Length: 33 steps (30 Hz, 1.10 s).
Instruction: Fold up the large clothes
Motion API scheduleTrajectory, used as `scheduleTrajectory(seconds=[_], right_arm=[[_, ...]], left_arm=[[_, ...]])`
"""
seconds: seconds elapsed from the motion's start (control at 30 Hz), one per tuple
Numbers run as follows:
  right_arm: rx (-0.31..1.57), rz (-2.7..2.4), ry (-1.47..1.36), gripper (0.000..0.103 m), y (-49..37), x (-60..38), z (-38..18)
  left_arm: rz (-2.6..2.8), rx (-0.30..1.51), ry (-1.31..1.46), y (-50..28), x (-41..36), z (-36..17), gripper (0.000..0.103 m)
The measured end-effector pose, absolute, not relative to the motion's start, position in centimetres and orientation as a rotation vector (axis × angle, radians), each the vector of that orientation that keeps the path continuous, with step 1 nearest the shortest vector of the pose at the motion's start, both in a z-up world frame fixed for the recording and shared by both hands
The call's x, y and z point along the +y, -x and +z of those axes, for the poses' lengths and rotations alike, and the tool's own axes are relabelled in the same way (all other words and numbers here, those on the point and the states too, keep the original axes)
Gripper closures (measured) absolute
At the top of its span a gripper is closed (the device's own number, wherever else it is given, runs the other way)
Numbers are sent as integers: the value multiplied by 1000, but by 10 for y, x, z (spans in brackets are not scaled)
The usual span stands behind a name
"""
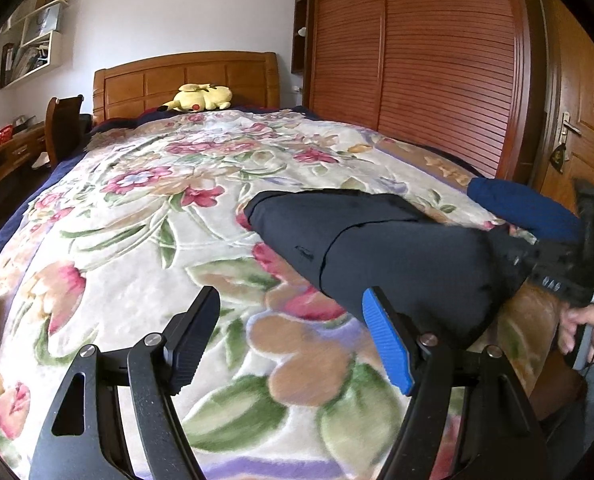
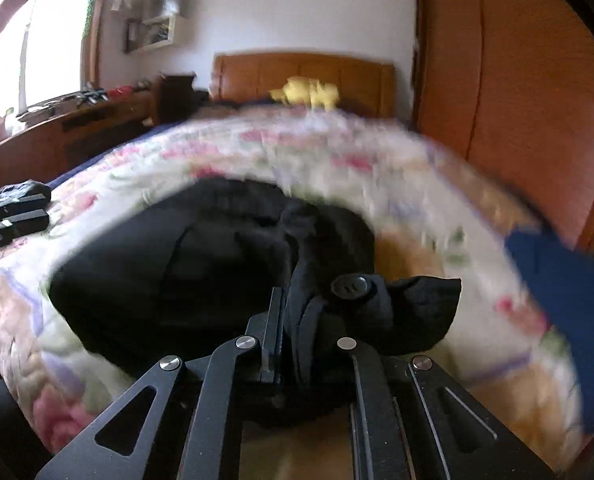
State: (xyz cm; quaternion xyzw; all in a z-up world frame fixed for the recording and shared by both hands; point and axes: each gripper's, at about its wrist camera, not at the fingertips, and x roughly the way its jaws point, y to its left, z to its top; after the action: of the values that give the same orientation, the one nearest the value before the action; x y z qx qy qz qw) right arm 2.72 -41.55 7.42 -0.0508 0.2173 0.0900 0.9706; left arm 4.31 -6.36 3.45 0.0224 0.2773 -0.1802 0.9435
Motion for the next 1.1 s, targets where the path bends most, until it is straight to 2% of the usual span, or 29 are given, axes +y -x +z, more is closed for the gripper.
scheduleTrajectory(seconds=[0.23,0.37,0.5,0.8,1.1], right_arm=[[449,205,83,94,-27,-422,76],[427,186,77,73,-21,-425,80],[362,181,58,45,-1,-425,82],[233,193,22,43,35,-425,86],[399,161,79,43,-5,-409,55]], left_arm=[[-403,569,-47,-43,-89,43,28],[-419,579,-52,-47,-103,43,28],[-432,599,-64,-52,-118,36,28],[-443,631,-103,-51,-127,17,28],[-445,702,-153,-51,-128,-8,28]])
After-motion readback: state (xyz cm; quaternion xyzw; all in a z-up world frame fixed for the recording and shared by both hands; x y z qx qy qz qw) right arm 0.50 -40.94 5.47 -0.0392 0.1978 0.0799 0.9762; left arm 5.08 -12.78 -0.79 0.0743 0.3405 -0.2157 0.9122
